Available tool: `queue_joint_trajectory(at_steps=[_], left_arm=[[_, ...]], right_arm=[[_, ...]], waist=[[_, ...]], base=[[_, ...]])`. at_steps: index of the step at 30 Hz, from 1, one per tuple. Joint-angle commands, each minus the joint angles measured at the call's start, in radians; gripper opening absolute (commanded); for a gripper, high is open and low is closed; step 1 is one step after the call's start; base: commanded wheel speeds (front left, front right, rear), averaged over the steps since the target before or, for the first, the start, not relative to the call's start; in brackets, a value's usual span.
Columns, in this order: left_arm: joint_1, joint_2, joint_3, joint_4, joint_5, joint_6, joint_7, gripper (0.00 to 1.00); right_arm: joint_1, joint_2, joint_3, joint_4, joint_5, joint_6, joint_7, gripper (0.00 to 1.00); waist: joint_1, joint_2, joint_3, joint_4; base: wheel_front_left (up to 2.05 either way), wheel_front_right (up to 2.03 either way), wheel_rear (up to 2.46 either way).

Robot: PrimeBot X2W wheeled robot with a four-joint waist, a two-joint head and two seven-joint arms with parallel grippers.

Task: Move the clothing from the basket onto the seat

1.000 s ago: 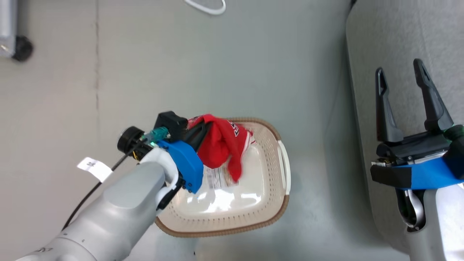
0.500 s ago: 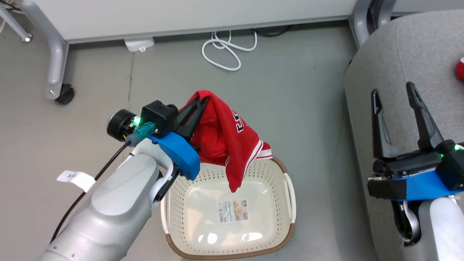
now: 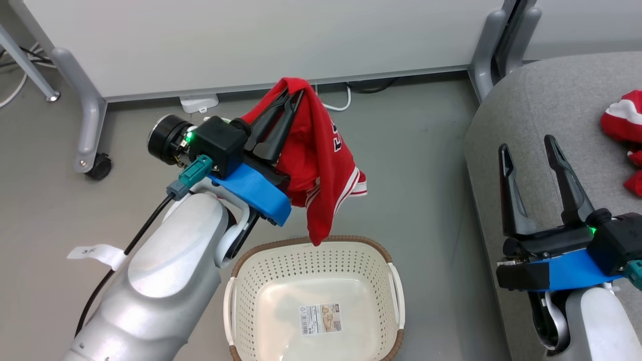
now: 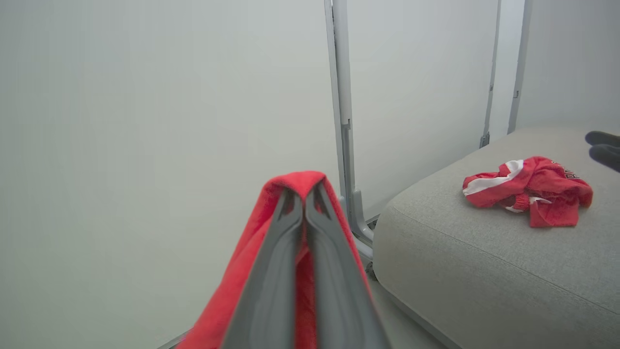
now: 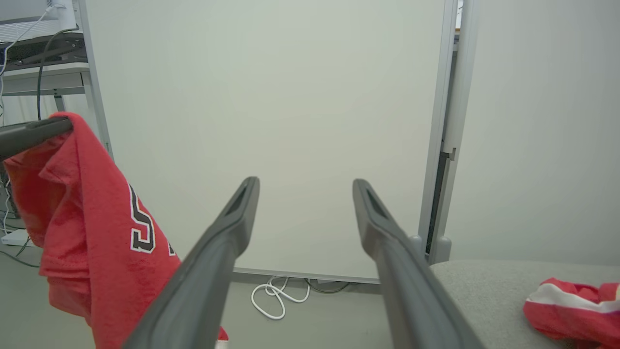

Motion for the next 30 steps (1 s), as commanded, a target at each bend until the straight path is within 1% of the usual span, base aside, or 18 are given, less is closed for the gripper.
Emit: queue_joint_trajectory(at_steps=[1, 6, 12, 21, 25, 30], left_arm=[[-0.003, -0.003, 0.01, -0.012, 0.01, -0.002, -0.005, 0.0], [-0.033, -0.027, 0.016, -0.052, 0.038, -0.011, -0.005, 0.0], [-0.068, -0.048, 0.001, -0.089, 0.055, -0.015, -0.005, 0.0], [-0.082, -0.055, -0.013, -0.093, 0.064, -0.019, -0.005, 0.0], [-0.077, -0.055, -0.016, -0.088, 0.062, -0.019, -0.005, 0.0], [-0.076, -0.058, -0.019, -0.08, 0.061, -0.02, -0.005, 0.0]], right_arm=[[0.011, 0.004, 0.002, 0.001, 0.003, 0.0, -0.004, 1.0], [0.026, 0.011, 0.007, 0.003, 0.006, 0.0, -0.004, 1.0], [0.034, 0.017, 0.014, -0.003, 0.007, 0.0, -0.004, 1.0], [0.027, 0.017, 0.023, -0.015, 0.007, 0.0, -0.004, 1.0], [0.006, 0.004, 0.056, -0.032, 0.008, 0.0, -0.004, 1.0], [-0.034, -0.016, 0.136, -0.059, 0.012, 0.0, -0.004, 1.0]], waist=[[0.0001, -0.0001, -0.009, -0.004], [0.0001, -0.0001, -0.027, -0.007], [0.0001, -0.0001, -0.031, -0.012], [0.0001, -0.0001, -0.029, -0.017], [0.0001, -0.0001, -0.027, -0.017], [0.0001, -0.0001, -0.025, -0.015]], base=[[0.0, 0.0, 0.0], [0.0, 0.0, 0.0], [0.0, 0.0, 0.0], [0.0, 0.0, 0.0], [0.0, 0.0, 0.0], [0.0, 0.0, 0.0]])
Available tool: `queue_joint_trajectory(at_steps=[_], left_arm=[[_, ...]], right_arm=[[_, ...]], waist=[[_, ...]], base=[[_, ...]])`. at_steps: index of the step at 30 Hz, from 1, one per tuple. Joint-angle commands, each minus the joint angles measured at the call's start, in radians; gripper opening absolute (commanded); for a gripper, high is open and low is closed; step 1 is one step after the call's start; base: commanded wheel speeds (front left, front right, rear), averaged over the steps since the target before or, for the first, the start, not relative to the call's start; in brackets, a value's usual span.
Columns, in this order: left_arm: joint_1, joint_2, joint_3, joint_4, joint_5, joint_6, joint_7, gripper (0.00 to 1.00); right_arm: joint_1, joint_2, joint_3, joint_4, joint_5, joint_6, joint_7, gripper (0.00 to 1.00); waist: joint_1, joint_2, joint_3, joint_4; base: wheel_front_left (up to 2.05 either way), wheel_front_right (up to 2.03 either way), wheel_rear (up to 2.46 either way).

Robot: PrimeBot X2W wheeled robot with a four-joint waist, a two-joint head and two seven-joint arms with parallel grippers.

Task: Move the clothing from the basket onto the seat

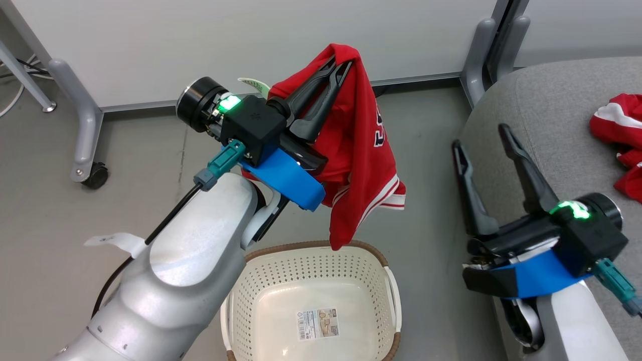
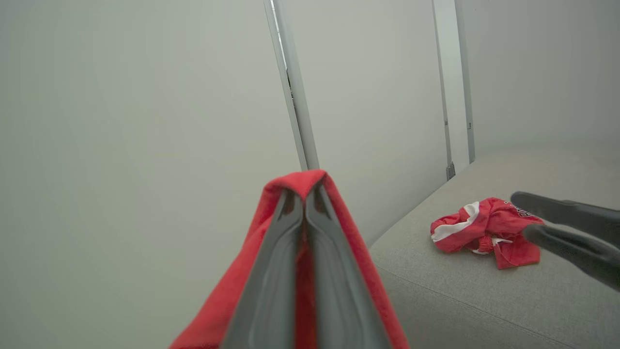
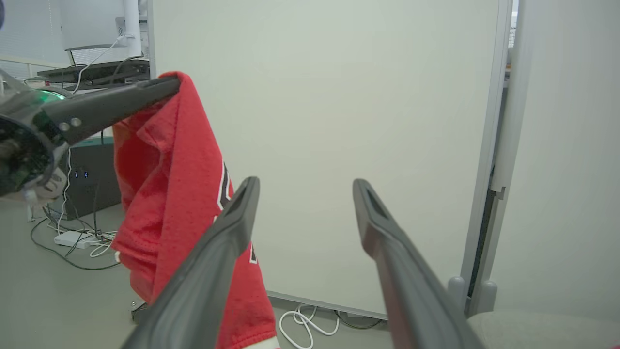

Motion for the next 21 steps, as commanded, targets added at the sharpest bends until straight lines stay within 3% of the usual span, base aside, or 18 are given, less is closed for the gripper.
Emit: queue_joint_trajectory(at_steps=[1, 12, 21], left_arm=[[-0.005, 0.0, 0.0, 0.003, 0.003, -0.007, -0.005, 0.0], [0.0, -0.024, -0.01, -0.003, 0.01, -0.004, -0.005, 0.0], [-0.002, -0.059, -0.055, -0.017, 0.017, -0.005, -0.005, 0.0]], right_arm=[[-0.02, -0.009, 0.018, -0.007, 0.003, 0.0, -0.004, 1.0], [-0.148, -0.044, 0.173, 0.049, -0.002, 0.0, -0.004, 1.0], [-0.255, -0.054, 0.203, 0.203, -0.069, 0.0, -0.004, 1.0]], waist=[[-0.0001, -0.0001, 0.001, 0.001], [-0.0001, -0.0001, 0.015, 0.022], [-0.0001, -0.0001, 0.021, 0.051]], base=[[0.0, 0.0, 0.0], [0.0, 0.0, 0.0], [0.0, 0.0, 0.0]])
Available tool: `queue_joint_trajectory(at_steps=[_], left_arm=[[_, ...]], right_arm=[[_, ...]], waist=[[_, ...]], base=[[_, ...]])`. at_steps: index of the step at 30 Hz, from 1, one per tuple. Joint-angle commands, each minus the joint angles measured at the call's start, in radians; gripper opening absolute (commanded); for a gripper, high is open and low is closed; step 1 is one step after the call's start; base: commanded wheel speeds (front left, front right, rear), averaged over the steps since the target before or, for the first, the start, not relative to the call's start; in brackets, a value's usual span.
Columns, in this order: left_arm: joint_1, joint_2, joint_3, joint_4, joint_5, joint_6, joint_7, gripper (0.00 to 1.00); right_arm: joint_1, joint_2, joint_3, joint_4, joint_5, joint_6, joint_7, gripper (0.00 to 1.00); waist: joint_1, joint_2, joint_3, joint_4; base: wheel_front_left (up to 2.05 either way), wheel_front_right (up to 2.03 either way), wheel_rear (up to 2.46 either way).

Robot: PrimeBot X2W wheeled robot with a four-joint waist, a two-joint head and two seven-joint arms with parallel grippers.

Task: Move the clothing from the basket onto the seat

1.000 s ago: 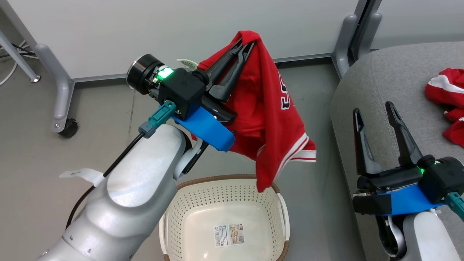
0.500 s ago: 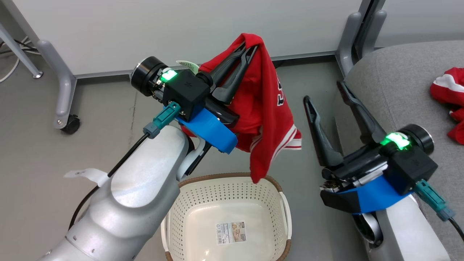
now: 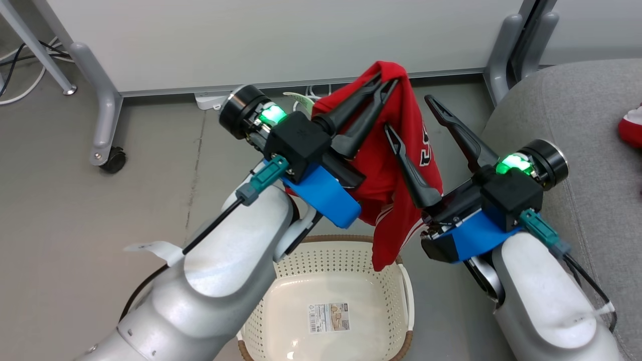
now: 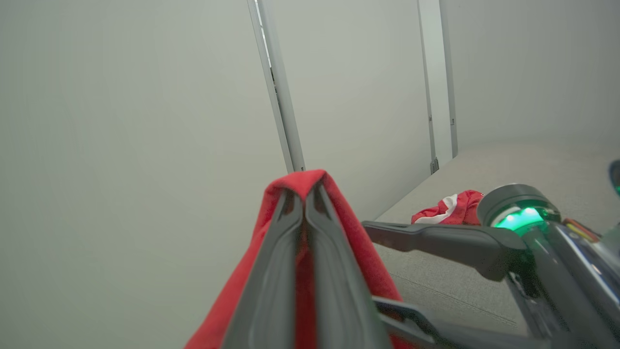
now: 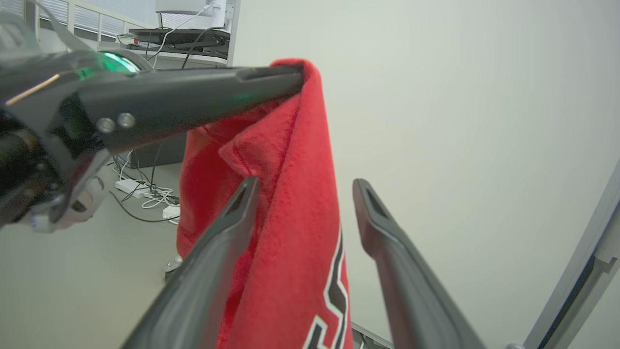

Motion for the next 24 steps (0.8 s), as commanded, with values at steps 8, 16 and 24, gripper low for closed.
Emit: queue_joint_trajectory(at_steps=[8, 16, 24], left_arm=[[-0.019, -0.024, -0.038, -0.019, -0.001, -0.001, -0.005, 0.0], [-0.016, -0.025, -0.045, -0.02, 0.003, -0.001, -0.005, 0.0], [-0.018, -0.022, -0.041, -0.016, 0.003, -0.001, -0.005, 0.0]], right_arm=[[-0.069, 0.008, 0.041, 0.17, 0.032, 0.0, -0.004, 1.0], [-0.065, 0.025, 0.06, 0.227, 0.08, 0.0, -0.004, 0.0], [-0.065, 0.022, 0.056, 0.211, 0.094, 0.0, -0.004, 0.0]], waist=[[-0.0001, -0.0001, -0.002, 0.021], [-0.0001, -0.0001, 0.007, 0.024], [-0.0001, -0.0001, 0.014, 0.022]], base=[[0.0, 0.0, 0.0], [0.0, 0.0, 0.0], [0.0, 0.0, 0.0]])
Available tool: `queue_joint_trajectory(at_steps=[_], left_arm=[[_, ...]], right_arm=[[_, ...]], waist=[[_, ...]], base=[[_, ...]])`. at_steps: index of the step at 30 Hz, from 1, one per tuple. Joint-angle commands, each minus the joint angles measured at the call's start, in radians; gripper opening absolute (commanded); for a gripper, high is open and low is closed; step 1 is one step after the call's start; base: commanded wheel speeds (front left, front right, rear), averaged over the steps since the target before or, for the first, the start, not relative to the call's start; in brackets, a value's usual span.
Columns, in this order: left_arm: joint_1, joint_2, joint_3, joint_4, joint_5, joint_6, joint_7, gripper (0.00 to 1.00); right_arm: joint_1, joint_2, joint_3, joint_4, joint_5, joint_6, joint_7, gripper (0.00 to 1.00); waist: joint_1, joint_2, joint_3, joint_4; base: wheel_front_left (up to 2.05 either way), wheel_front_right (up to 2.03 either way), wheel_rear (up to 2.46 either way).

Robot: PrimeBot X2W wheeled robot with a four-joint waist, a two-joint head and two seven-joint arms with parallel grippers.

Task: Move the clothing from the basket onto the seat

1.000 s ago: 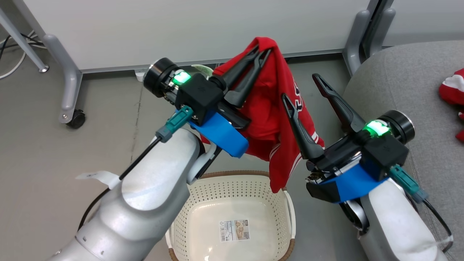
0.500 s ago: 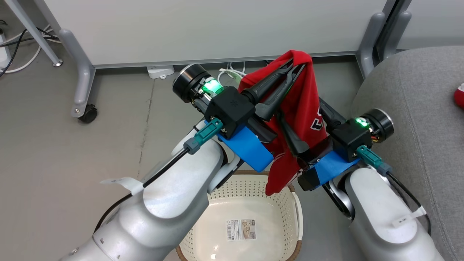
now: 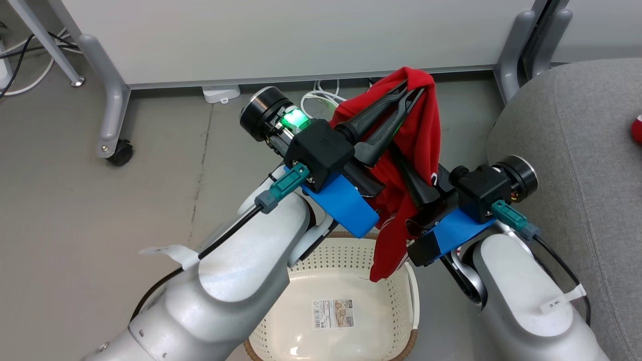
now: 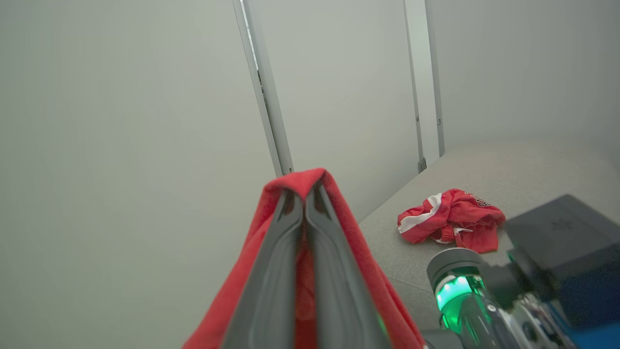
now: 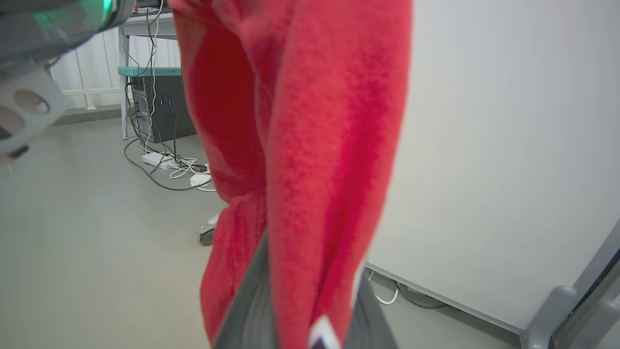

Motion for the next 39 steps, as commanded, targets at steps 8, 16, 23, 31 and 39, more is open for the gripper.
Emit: queue_joint_trajectory(at_steps=[8, 16, 23, 31, 39], left_arm=[[-0.007, 0.004, -0.002, 0.008, -0.004, -0.001, -0.005, 0.0], [-0.005, 0.0, 0.002, 0.009, -0.012, -0.001, -0.005, 1.0], [-0.007, 0.006, -0.004, 0.019, -0.012, -0.001, -0.005, 1.0], [0.007, 0.024, -0.006, 0.029, -0.001, -0.001, -0.005, 1.0], [0.006, 0.04, -0.022, 0.033, 0.0, -0.001, -0.005, 1.0]], right_arm=[[-0.001, 0.002, -0.004, -0.015, 0.011, 0.0, -0.004, 0.0], [-0.003, -0.002, -0.013, -0.022, 0.01, 0.0, -0.004, 0.0], [-0.006, -0.007, -0.042, -0.031, 0.008, 0.001, -0.004, 0.0], [0.017, 0.001, -0.113, -0.059, 0.003, 0.0, -0.004, 0.0], [0.04, 0.015, -0.186, -0.094, -0.005, 0.0, -0.004, 0.0]], waist=[[0.0, -0.0001, 0.001, 0.002], [0.0, -0.0001, 0.008, 0.004], [0.0, -0.0001, 0.016, 0.004], [0.0, -0.0001, 0.04, -0.03], [0.0, -0.0001, 0.074, -0.118]], base=[[0.0, 0.0, 0.0], [0.0, 0.0, 0.0], [0.0, 0.0, 0.0], [0.0, 0.0, 0.0], [0.0, 0.0, 0.0]])
